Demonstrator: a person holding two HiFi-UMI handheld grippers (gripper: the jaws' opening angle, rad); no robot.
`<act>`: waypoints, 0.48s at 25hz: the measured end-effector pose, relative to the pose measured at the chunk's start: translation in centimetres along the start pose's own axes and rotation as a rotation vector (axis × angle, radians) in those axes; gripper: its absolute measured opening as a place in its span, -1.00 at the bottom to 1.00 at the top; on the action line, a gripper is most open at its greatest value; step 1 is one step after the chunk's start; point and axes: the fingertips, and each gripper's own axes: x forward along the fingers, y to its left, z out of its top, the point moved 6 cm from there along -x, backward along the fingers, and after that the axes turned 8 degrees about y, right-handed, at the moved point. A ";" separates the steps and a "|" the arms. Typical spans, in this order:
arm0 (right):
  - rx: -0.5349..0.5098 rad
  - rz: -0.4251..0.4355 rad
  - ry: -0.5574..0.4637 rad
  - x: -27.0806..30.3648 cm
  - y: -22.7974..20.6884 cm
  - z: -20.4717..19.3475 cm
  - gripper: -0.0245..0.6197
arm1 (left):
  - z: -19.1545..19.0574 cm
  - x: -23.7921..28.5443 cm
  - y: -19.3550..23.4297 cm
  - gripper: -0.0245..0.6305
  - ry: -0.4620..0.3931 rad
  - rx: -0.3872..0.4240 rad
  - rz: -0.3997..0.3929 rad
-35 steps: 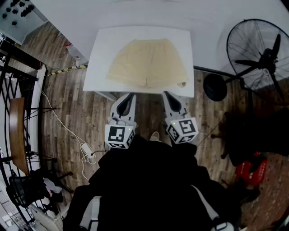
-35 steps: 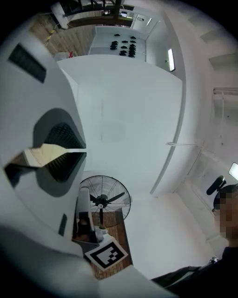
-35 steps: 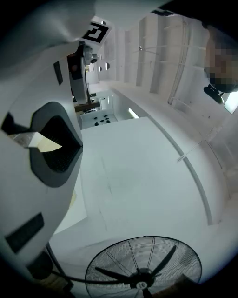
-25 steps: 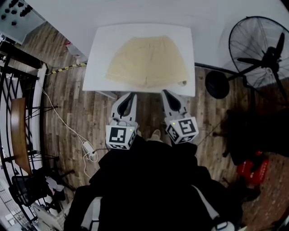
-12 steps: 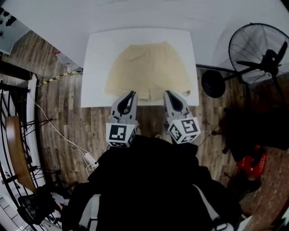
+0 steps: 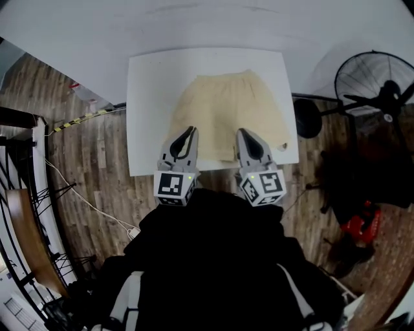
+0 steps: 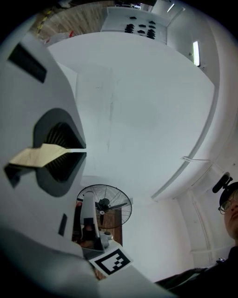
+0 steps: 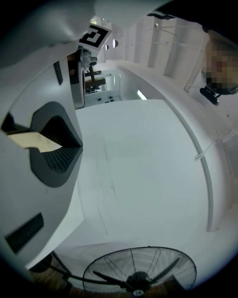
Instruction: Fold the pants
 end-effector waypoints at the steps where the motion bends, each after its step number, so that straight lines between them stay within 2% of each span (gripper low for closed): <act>1: -0.003 -0.020 -0.008 0.8 0.4 0.2 -0.95 | 0.1 0.3 0.9 -0.85 0.000 -0.002 -0.009; 5: -0.003 -0.048 0.005 3.4 2.7 0.0 -0.95 | -0.3 1.1 4.5 -0.85 0.039 0.009 -0.047; 12: -0.053 -0.026 0.103 7.4 6.8 -2.4 -0.95 | -2.7 3.2 8.9 -0.85 0.133 -0.004 -0.080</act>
